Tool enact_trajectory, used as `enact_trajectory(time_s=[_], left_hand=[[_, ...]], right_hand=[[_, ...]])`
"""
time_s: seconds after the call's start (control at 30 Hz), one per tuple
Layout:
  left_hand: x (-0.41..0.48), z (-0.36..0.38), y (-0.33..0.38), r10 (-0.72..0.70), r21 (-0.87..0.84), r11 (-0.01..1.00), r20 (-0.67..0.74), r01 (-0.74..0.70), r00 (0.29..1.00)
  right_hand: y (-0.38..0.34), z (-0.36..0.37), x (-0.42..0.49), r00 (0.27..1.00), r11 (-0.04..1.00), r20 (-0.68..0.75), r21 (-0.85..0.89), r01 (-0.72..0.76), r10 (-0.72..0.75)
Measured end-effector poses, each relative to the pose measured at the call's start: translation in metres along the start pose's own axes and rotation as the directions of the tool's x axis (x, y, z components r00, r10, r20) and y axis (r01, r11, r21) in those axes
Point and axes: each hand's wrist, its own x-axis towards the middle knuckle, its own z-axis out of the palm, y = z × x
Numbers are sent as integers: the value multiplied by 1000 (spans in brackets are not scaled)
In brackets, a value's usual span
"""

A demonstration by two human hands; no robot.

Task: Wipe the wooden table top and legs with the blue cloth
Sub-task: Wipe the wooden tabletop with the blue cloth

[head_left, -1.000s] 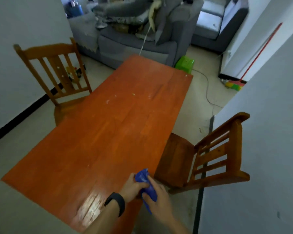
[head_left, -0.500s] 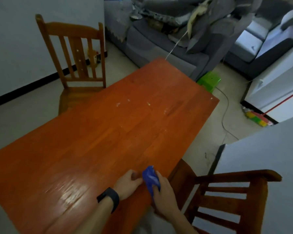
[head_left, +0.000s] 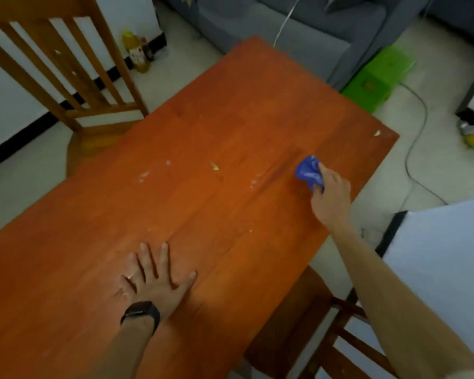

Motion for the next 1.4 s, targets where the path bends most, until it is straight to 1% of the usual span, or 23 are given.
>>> enact_trajectory(time_s=[0.13,0.23,0.3,0.33,0.37,0.5,0.57,0.63,0.67,0.73,0.8,0.83,0.87,0.9,0.93,1.0,1.1,1.17,1.23,1.27,1.33,1.37,1.4], left_hand=[[6,-4,0,-29,26,999,48,28,998],[7,-5,0,-58,32,998,68,56,996],[5,-9,3,-73,22,997,95,71,993],[4,-11,5,-73,15,997,109,72,991],[3,-11,5,-71,7,997,113,71,991],[1,-14,7,-73,28,997,117,70,990],[2,-11,5,-74,31,997,96,72,993],[4,-11,4,-74,17,997,90,72,993],[3,-10,4,-67,7,998,89,67,994],[5,-8,3,-61,1,998,59,61,996],[4,-7,1,-64,-22,998,59,66,996],[4,-7,0,-55,-32,998,51,57,997],[6,-4,-1,-48,-43,998,24,49,999],[7,-3,-2,-47,-40,998,2,47,999],[9,-2,-1,-47,-39,998,-6,47,999],[10,0,-2,-47,-24,999,-5,47,999],[12,2,-2,-56,-9,998,-9,55,998],[12,0,-4,-49,-13,999,-19,49,999],[12,2,-5,-52,-23,998,-35,51,998],[12,5,-5,-50,-31,998,-42,49,998],[12,7,-5,-46,-59,997,-69,42,997],[13,8,-6,-51,-64,997,-87,46,995],[14,10,-7,-58,-58,997,-109,52,992]], right_hand=[[7,12,-9,979,974,-33,-95,-203,201],[-50,43,-116,979,988,130,-2,156,-155],[-86,54,-190,800,887,397,91,453,-450],[-95,55,-209,696,836,486,158,525,-529],[-96,54,-206,671,823,487,222,524,-559],[-57,34,-70,948,965,180,42,259,-263],[-36,26,-6,998,996,-19,-65,56,-57],[-49,38,7,979,992,-195,-104,-75,53],[-58,59,-5,988,995,-151,-92,-26,12],[-33,150,-39,954,942,172,-185,278,-248],[-13,216,-65,758,789,475,-189,584,-447],[-17,214,-66,653,741,555,-95,665,-515],[-31,186,-56,625,752,556,0,659,-548],[-57,141,-42,640,745,466,65,664,-611],[-94,101,-17,731,777,282,103,621,-622],[-106,59,50,883,876,-41,112,469,-468],[-99,65,95,994,997,-66,1,83,-83],[-118,88,50,996,996,-30,-27,79,-80],[-149,100,-10,906,913,110,26,408,-408],[-162,106,-39,764,802,264,75,592,-588],[-180,109,-69,428,620,525,268,737,-736],[-187,111,-56,359,591,535,362,721,-765],[-191,119,-29,400,584,461,386,714,-792]])
